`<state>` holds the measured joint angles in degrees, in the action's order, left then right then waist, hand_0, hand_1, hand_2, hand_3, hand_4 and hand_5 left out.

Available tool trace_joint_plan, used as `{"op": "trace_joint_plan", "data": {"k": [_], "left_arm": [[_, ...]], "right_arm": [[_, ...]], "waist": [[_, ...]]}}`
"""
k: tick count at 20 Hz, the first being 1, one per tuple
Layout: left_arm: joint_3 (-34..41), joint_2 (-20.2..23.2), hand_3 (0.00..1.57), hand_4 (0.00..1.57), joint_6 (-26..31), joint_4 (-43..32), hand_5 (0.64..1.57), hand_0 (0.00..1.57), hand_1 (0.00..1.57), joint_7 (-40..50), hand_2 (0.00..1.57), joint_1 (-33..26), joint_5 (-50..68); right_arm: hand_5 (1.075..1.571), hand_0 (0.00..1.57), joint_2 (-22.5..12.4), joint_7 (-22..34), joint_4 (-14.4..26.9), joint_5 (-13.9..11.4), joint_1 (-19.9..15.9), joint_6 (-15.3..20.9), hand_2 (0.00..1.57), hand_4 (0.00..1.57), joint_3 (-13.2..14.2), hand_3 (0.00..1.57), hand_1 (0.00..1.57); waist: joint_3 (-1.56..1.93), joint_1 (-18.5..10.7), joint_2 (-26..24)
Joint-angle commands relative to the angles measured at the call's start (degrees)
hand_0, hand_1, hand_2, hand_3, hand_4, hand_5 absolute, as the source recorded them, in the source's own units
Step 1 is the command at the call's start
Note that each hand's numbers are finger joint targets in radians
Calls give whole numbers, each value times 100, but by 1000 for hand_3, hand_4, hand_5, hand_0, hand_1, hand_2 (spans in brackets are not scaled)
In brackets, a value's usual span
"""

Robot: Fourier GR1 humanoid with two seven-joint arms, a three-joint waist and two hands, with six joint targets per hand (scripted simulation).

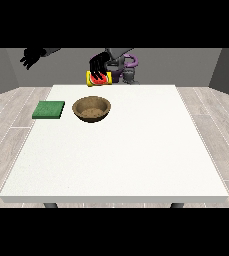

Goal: Pick the cup and pour the ball into the bowl, then pick the bowl and place it on the pad

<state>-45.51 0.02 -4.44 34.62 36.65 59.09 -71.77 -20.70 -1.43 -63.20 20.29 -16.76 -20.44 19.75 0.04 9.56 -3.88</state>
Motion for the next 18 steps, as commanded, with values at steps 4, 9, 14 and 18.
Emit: {"op": "trace_joint_plan", "data": {"k": [4,9,14,18], "left_arm": [[426,204,1494,1042,-236,619,1567,0,0,-68,1154,-133,-10],[1783,604,1149,1316,-1126,1658,1562,1040,1040,-957,1508,-640,1637],[3494,662,0,1180,-1483,2523,1551,0,0,-1624,0,-695,3588],[4585,642,0,1092,-928,3031,1571,0,0,-2131,0,-792,5239]], "right_arm": [[1551,0,-134,279,-20,54,-156,235,0,740,107,107,0],[1551,0,-87,250,79,-127,-12,814,0,740,279,107,0],[1557,0,-47,118,89,-172,-59,1029,0,784,360,0,0],[1555,0,137,-18,109,-270,-10,1289,0,783,354,0,0]], "waist": [[-6,-364,45],[-38,-1227,-308],[-92,-1650,3],[-80,-1935,260]]}}
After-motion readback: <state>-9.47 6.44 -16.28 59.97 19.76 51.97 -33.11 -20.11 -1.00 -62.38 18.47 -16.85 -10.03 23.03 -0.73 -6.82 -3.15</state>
